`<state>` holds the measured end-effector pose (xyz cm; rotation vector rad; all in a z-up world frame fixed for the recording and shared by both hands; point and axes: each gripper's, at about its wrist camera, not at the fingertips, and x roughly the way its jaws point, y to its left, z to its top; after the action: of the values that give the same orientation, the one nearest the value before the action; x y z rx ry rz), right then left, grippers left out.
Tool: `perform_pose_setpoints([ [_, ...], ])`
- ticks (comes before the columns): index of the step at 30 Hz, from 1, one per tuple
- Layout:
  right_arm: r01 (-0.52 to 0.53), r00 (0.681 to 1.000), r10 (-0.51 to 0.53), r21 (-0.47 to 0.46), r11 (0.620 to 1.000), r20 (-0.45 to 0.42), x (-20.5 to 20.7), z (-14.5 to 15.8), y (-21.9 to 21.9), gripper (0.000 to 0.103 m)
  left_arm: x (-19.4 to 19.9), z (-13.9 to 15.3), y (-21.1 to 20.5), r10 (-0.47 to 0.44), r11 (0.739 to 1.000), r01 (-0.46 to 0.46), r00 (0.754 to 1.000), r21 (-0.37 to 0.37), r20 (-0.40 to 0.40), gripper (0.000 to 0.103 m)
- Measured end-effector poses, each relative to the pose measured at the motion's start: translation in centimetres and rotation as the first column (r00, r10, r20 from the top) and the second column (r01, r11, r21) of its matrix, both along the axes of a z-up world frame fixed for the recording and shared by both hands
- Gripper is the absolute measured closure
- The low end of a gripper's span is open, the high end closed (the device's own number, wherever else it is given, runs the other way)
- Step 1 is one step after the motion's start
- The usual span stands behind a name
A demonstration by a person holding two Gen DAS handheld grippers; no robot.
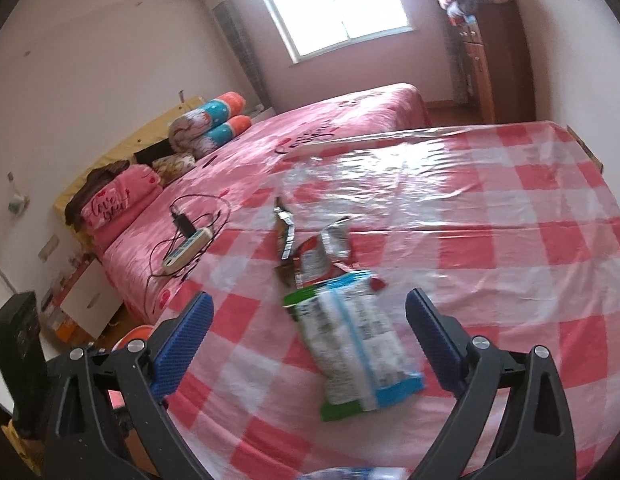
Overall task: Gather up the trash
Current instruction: 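Move both tools back over the checked sheet toward the remaining trash, then grasp the white plastic bottle with the left tool while the right tool grasps the green-white snack bag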
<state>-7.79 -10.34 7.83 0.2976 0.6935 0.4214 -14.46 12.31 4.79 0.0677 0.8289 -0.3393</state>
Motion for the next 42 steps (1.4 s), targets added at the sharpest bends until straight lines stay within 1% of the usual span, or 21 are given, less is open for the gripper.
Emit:
perform_pose_setpoints([
  [2,0.011,1.000,-0.011,0.010,1.000,-0.009,0.3,-0.2,-1.0,0.007,-0.2,0.2,-1.5,-0.063,0.998,0.063,0.998,0.006,-0.001,0.019],
  [5,0.018,0.999,-0.017,0.024,1.000,-0.027,0.9,-0.6,-2.4,0.007,-0.5,0.2,-3.4,-0.132,0.991,0.132,0.991,0.009,-0.010,0.019],
  [9,0.011,0.998,-0.006,0.065,0.998,-0.065,1.7,-1.6,-4.1,0.007,-0.8,-0.1,-6.1,-0.219,0.976,0.219,0.975,0.001,-0.039,0.019],
  [12,0.012,0.996,-0.003,0.101,0.995,-0.087,2.3,-2.4,-5.2,0.007,-1.3,-0.9,-8.4,-0.294,0.955,0.295,0.954,0.008,-0.061,0.019],
  [18,0.012,0.992,0.005,0.136,0.991,-0.126,3.2,-3.6,-6.8,0.007,-1.4,-2.1,-11.9,-0.386,0.921,0.389,0.917,0.018,-0.097,0.019],
  [25,-0.043,0.989,0.061,0.129,0.991,-0.137,3.5,-4.1,-6.1,0.007,-1.0,-2.9,-14.0,-0.428,0.900,0.434,0.896,0.030,-0.114,0.019],
  [30,-0.097,0.985,0.110,0.098,0.990,-0.133,3.6,-4.1,-4.7,0.007,-0.4,-3.5,-14.9,-0.427,0.900,0.434,0.897,0.047,-0.115,0.019],
  [36,-0.144,0.979,0.152,0.068,0.987,-0.137,3.8,-4.3,-3.4,0.007,0.5,-3.8,-15.4,-0.425,0.902,0.431,0.897,0.033,-0.122,0.019],
  [38,-0.152,0.978,0.160,0.061,0.986,-0.136,3.8,-4.4,-3.2,0.007,0.7,-3.9,-15.5,-0.420,0.905,0.425,0.899,0.019,-0.123,0.025],
  [40,-0.162,0.976,0.169,0.058,0.985,-0.135,3.9,-4.4,-2.9,0.007,1.0,-4.0,-15.5,-0.410,0.910,0.414,0.905,0.011,-0.116,0.035],
  [41,-0.174,0.975,0.180,0.056,0.983,-0.133,4.0,-4.5,-2.7,0.007,1.1,-4.0,-15.4,-0.404,0.913,0.407,0.908,0.007,-0.111,0.037],
  [42,-0.179,0.974,0.185,0.054,0.982,-0.132,4.1,-4.5,-2.7,0.007,1.2,-4.0,-15.2,-0.394,0.918,0.397,0.913,0.006,-0.108,0.044],
])
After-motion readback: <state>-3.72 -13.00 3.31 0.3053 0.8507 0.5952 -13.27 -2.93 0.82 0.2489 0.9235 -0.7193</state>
